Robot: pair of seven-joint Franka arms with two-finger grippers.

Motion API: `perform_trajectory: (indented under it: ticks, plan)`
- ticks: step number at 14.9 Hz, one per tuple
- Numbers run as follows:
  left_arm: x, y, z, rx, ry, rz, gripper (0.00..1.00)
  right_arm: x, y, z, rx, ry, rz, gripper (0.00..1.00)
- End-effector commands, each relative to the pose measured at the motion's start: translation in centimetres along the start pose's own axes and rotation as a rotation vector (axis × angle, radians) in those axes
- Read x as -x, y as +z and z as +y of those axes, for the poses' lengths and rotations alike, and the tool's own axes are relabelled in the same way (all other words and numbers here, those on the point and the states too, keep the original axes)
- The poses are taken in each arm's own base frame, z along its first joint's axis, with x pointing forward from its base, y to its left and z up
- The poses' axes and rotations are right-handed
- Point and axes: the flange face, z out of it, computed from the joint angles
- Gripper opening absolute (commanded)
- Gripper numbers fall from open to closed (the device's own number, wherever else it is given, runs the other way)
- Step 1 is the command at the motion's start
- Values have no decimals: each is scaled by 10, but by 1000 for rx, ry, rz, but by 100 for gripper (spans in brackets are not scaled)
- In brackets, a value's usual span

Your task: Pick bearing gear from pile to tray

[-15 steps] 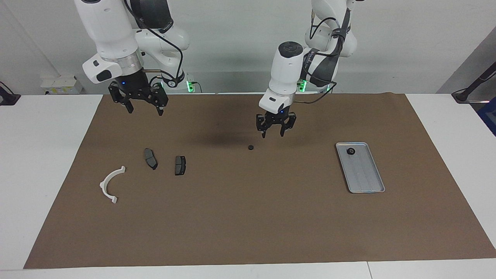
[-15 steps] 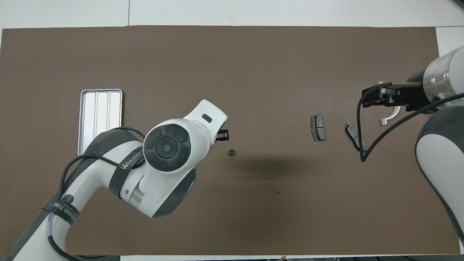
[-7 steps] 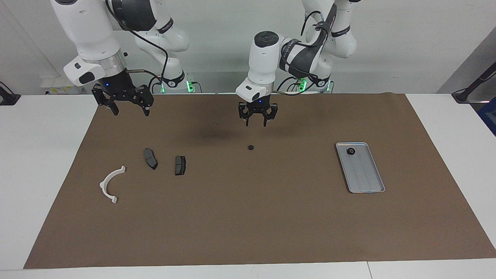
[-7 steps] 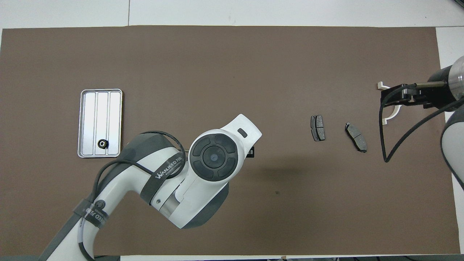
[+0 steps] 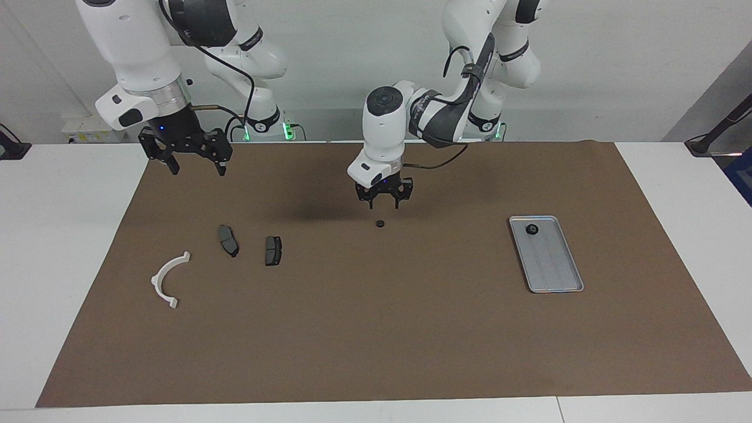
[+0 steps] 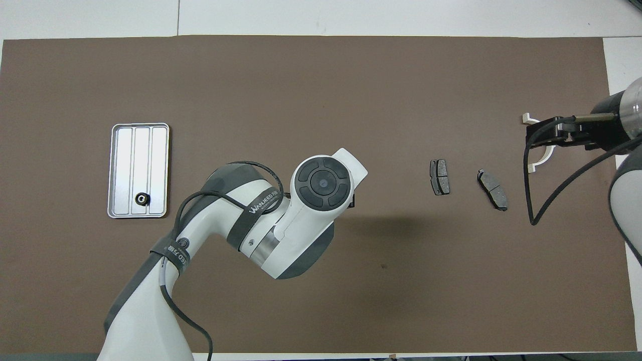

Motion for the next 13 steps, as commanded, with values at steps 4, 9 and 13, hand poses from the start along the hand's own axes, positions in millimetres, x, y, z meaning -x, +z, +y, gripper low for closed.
perform_trajectory:
  ticks: [4,9,13]
  plan:
    - [-15,10,-1,28,-3,24,71,9,-2,2,-24,-21,-13,100]
    - [-11,30,-3,28,-1,23,71,10,-1,-4,-41,-26,-21,100]
    - [-8,41,-6,39,4,38,71,10,-1,-3,-59,-18,-21,100]
